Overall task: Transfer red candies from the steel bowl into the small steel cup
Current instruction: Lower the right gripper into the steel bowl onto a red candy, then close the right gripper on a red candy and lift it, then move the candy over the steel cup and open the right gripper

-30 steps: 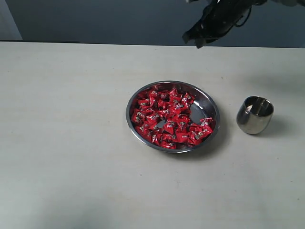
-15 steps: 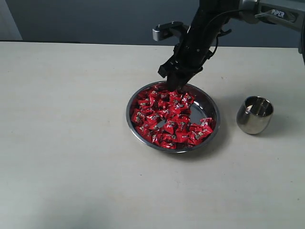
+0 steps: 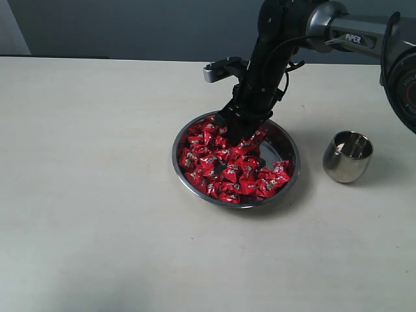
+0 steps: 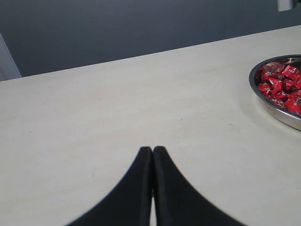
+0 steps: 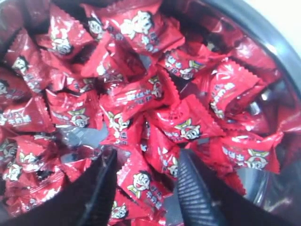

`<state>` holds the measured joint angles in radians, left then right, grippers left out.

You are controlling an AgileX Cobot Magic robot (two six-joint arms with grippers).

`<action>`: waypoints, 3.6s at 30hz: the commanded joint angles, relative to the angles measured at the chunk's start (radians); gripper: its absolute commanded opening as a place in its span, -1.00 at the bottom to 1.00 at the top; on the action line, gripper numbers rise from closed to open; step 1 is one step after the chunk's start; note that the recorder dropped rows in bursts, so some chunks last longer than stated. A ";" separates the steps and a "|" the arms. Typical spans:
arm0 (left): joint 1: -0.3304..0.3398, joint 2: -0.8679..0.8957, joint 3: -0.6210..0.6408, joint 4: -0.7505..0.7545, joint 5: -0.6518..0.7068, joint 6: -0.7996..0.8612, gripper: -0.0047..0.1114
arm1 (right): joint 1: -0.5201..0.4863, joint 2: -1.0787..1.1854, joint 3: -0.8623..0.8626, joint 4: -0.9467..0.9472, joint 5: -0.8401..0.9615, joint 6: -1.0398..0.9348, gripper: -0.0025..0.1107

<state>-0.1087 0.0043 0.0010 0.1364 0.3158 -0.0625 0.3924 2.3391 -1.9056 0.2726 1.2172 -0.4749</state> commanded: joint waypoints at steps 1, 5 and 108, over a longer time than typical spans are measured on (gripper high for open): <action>-0.003 -0.004 -0.001 -0.001 -0.006 -0.006 -0.91 | -0.001 0.003 -0.004 -0.018 0.004 -0.001 -0.24; -0.003 -0.004 -0.001 -0.001 -0.006 -0.006 -0.91 | -0.001 0.018 -0.004 -0.018 0.004 -0.001 -0.24; -0.003 -0.004 -0.001 -0.001 -0.006 -0.006 -0.91 | -0.287 -0.506 0.575 -0.266 -0.174 0.330 -0.88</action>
<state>-0.1087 0.0043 0.0010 0.1364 0.3158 -0.0625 0.1206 1.8217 -1.3367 0.0133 1.0633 -0.1535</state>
